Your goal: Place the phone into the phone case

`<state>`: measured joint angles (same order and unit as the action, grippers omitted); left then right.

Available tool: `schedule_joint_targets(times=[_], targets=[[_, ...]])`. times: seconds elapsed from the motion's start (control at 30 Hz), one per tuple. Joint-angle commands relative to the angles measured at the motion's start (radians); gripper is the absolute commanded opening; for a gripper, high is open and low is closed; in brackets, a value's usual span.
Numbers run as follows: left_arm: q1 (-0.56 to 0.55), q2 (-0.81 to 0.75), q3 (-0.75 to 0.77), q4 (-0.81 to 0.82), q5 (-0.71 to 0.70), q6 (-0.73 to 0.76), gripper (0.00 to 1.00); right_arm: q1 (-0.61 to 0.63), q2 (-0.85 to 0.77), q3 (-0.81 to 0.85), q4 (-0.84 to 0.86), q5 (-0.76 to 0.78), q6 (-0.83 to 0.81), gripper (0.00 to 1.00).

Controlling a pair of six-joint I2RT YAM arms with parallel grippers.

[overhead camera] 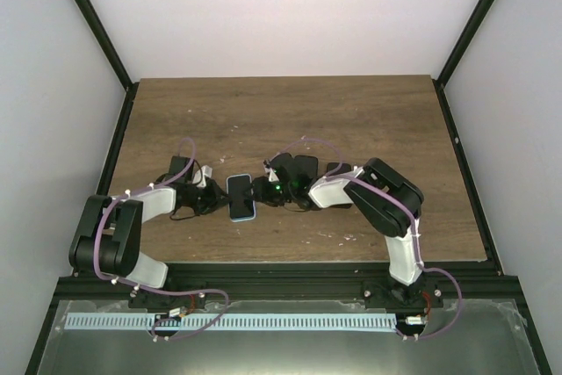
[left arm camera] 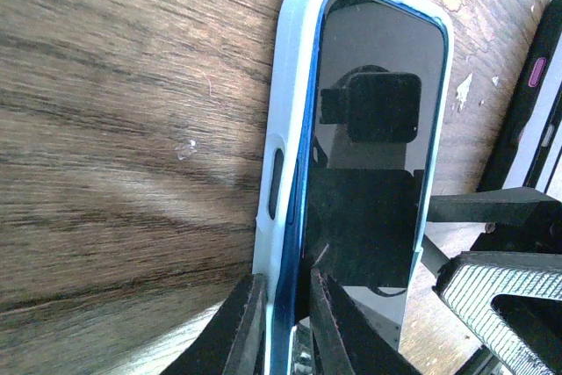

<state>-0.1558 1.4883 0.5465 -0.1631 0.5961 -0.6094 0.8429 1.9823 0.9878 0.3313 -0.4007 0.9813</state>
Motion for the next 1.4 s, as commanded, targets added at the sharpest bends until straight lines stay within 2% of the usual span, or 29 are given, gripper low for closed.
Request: schedule_joint_targets(times=[0.0,0.23,0.4,0.63,0.77,0.9,1.13,1.27,1.37], targets=[[-0.002,0.053,-0.040,-0.025,-0.137,-0.004,0.17,0.026,0.062,0.039,0.033,-0.079,-0.006,0.45],[-0.002,0.032,-0.040,-0.024,-0.106,-0.013,0.19,0.025,0.038,0.044,0.206,-0.208,0.027,0.45],[-0.002,0.018,-0.059,-0.005,-0.072,-0.024,0.21,0.025,0.014,0.018,0.247,-0.217,0.061,0.44],[-0.002,-0.025,-0.061,-0.023,-0.065,-0.025,0.21,0.021,0.009,-0.030,0.211,-0.145,0.092,0.24],[-0.001,-0.085,-0.069,-0.029,-0.052,-0.027,0.25,0.013,0.003,-0.055,0.214,-0.135,0.102,0.14],[-0.001,-0.177,-0.038,-0.097,-0.043,-0.026,0.38,-0.005,-0.029,-0.094,0.271,-0.163,0.110,0.08],[-0.002,-0.410,0.026,-0.190,0.045,-0.020,0.69,-0.040,-0.163,-0.176,0.361,-0.275,0.134,0.07],[-0.001,-0.532,0.027,-0.173,0.147,-0.031,0.74,-0.068,-0.272,-0.260,0.420,-0.328,0.156,0.08],[-0.002,-0.564,0.031,-0.153,0.239,-0.051,0.74,-0.074,-0.353,-0.306,0.480,-0.366,0.174,0.08]])
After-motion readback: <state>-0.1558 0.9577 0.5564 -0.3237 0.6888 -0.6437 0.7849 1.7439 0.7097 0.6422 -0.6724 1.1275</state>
